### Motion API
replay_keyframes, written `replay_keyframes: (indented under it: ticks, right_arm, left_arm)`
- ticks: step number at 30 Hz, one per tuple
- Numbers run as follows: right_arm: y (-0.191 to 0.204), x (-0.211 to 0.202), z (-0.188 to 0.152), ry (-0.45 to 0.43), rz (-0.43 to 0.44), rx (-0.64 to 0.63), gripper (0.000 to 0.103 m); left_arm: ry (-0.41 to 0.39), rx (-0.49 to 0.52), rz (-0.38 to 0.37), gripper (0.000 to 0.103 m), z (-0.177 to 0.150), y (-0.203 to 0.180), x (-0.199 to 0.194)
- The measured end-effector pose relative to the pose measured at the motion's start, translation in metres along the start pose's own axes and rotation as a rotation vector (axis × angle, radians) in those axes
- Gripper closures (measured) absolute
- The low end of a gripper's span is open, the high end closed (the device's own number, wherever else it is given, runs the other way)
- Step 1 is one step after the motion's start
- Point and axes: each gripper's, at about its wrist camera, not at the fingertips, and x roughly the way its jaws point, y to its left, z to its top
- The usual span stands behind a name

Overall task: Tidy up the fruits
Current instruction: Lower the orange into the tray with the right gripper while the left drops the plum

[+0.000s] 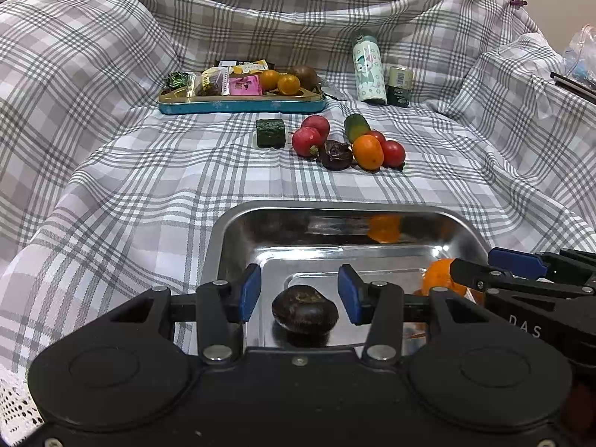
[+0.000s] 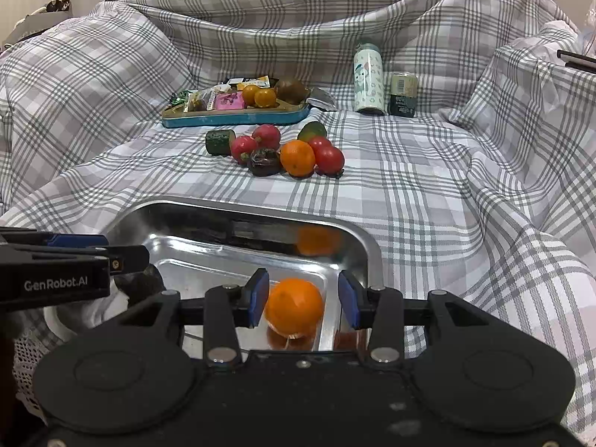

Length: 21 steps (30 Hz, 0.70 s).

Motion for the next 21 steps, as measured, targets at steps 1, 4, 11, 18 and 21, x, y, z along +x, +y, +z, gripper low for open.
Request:
replay_keyframes:
  ticks: [1,4,11,18,21]
  right_arm:
    - [0.0001,-0.0003,-0.0003,-0.002,0.000,-0.001,0.059]
    - [0.0004,-0.0013,-0.0005,-0.006,0.000,-0.002,0.059]
    - [0.0004,-0.0022,-0.0008,-0.012,-0.002,0.001,0.059]
    - [0.0017,-0.0030,-0.0014,-0.017,-0.006,-0.012,0.059]
    - [0.0017,-0.0032,-0.0013,-0.018,-0.007,-0.011,0.059]
  left_arm:
    - [0.000,0.001,-0.002,0.050,-0.0001,-0.0001,0.0000]
    - [-0.001,0.005,-0.007,0.050,-0.0002,-0.0009,-0.0004]
    - [-0.004,0.012,0.004,0.050,-0.0002,-0.0021,0.0002]
    - [-0.006,0.018,0.008,0.050,-0.0001,-0.0022,0.0008]
    - [-0.006,0.022,0.012,0.050,-0.0002,-0.0021,0.0013]
